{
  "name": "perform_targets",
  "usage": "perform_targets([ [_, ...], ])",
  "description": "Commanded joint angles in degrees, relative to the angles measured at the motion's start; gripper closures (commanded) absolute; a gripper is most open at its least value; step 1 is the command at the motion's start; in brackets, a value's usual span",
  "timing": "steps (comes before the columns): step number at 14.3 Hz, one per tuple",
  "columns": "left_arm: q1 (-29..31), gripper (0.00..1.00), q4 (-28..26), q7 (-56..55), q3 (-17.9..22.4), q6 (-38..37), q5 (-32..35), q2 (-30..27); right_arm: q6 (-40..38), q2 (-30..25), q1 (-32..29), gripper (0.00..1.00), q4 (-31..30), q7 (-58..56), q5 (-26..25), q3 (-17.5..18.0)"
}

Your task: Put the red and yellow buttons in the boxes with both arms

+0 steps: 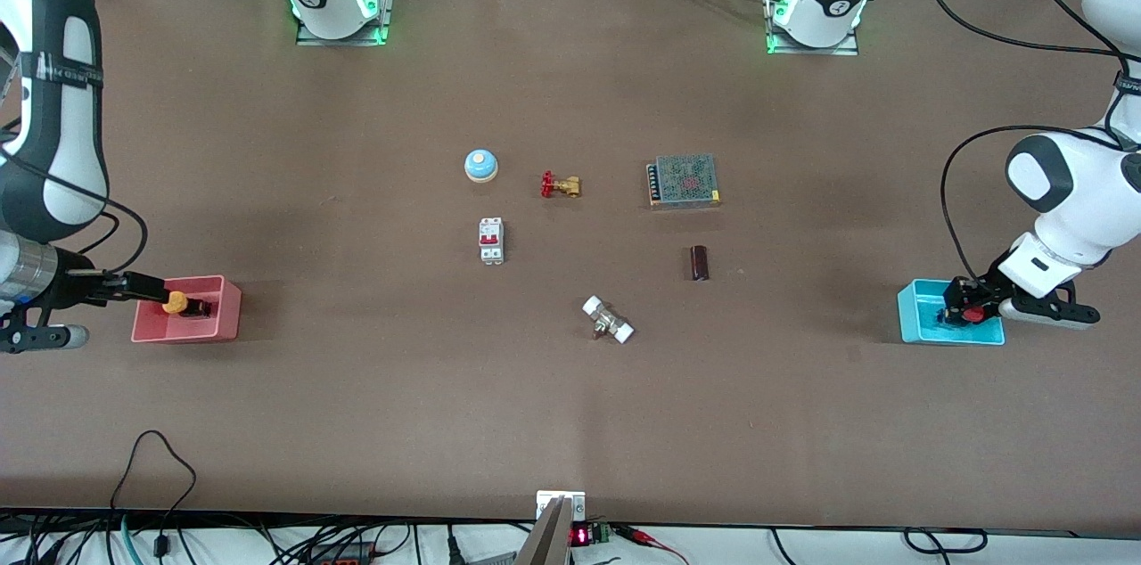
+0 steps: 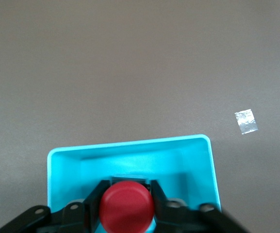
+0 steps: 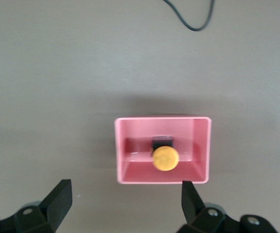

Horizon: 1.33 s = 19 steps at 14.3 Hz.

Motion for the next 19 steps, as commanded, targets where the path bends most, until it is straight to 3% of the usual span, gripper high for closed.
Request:
perform_targets([
  [1,0.0,0.25,0.9,0.6,0.2,-0.6,1.4,0.5,-1.0,-2.8,3.4,0.0,-1.3,4.6,0.9,0.2],
  [5,0.0,0.24,0.9,0.6,0.2,-0.6,1.3,0.5,-6.5,-7.2,6.9,0.0,-1.2,10.8,0.9,0.1],
  [8,0.1,0.04,1.3,0.5,0.1,-0.6,1.3,0.4,-10.7,-10.7,6.8,0.0,-1.1,11.6,0.8,-0.1],
  [10,0.2,0.0,2.5,0.2,0.0,-2.7,1.3,-0.5,-13.1,-12.5,6.4,0.0,-1.1,11.1,0.5,-0.4],
  [15,0.0,0.0,18.8,-1.2,-2.7,-32.8,0.9,-3.2,-16.4,-13.9,5.9,0.0,-1.0,11.3,-0.1,-0.9],
  [19,0.0,0.0,23.6,-8.7,-7.9,-51.5,0.5,-8.4,-16.7,-16.7,4.2,0.0,-1.1,13.3,-2.3,1.6],
])
